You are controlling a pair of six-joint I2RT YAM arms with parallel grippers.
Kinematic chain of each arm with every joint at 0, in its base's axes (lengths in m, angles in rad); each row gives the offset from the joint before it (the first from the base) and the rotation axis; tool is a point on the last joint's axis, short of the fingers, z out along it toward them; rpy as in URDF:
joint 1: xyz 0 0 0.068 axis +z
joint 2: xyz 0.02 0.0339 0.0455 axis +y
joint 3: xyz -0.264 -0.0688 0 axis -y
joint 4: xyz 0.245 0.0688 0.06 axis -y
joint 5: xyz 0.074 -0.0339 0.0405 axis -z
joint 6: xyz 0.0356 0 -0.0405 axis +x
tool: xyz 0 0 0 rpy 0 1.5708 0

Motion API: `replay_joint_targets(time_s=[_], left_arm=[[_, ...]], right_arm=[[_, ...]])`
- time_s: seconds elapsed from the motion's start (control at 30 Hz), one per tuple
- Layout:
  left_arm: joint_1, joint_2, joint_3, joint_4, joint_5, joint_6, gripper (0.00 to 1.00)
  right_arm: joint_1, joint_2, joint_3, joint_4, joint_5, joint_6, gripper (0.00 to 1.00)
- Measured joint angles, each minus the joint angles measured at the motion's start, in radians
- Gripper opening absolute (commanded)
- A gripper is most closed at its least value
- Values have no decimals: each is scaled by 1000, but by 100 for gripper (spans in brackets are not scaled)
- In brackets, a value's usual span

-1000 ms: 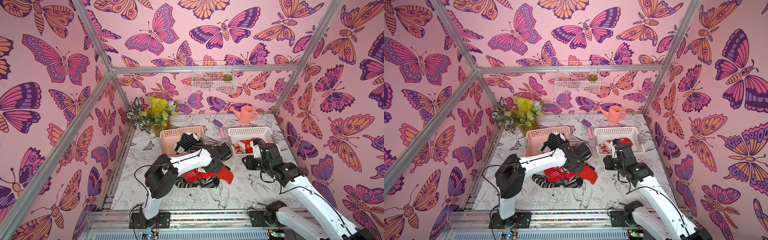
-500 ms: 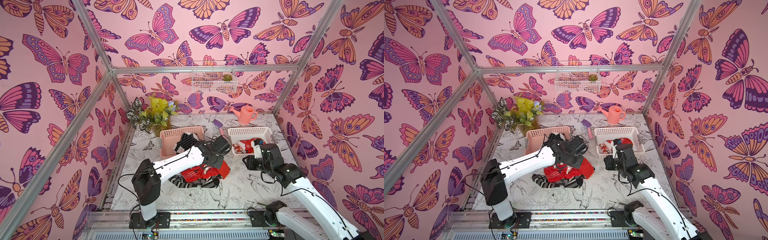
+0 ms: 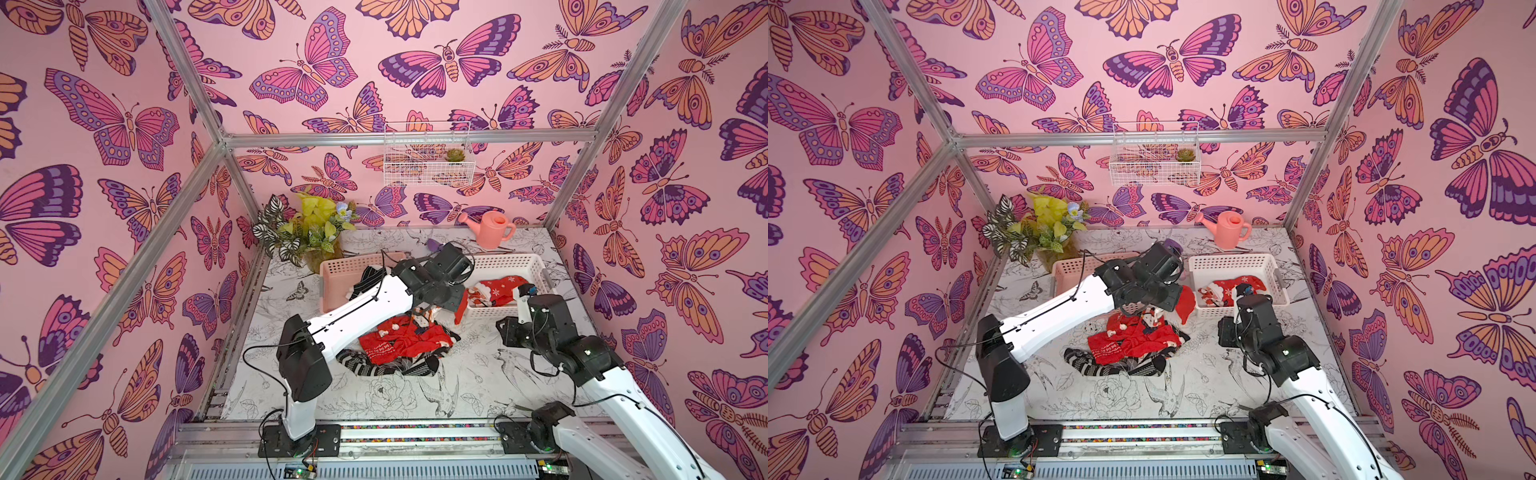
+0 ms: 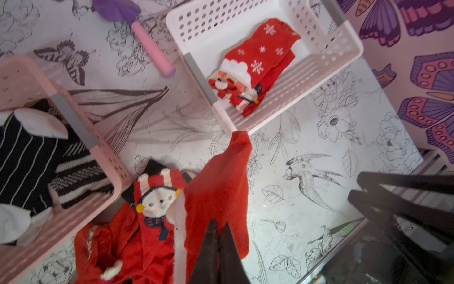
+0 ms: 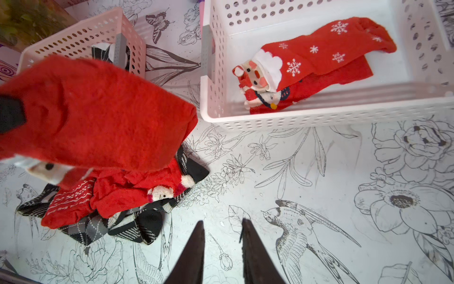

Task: Sort the socks into the basket by color
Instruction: Pick up the sock at the center of the board, then place the sock in the bin.

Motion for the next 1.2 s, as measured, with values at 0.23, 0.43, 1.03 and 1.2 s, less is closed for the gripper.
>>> replay_joint_targets(time_s=[0.23,0.43,1.03,1.2], left_arm=[[19,187,269,11,66,33,0],[27,366,506,40,143,42,0],[45,654,613,322,264,24,0],[71,689,613,366,273,16,0]], right_arm=[[0,-52,0,-32,59,25,29],[0,-70,0,-48,90,32,30],[-1,-70,-1,-48,126,34,30],[-1,-63,-5,-45,126,34,30]])
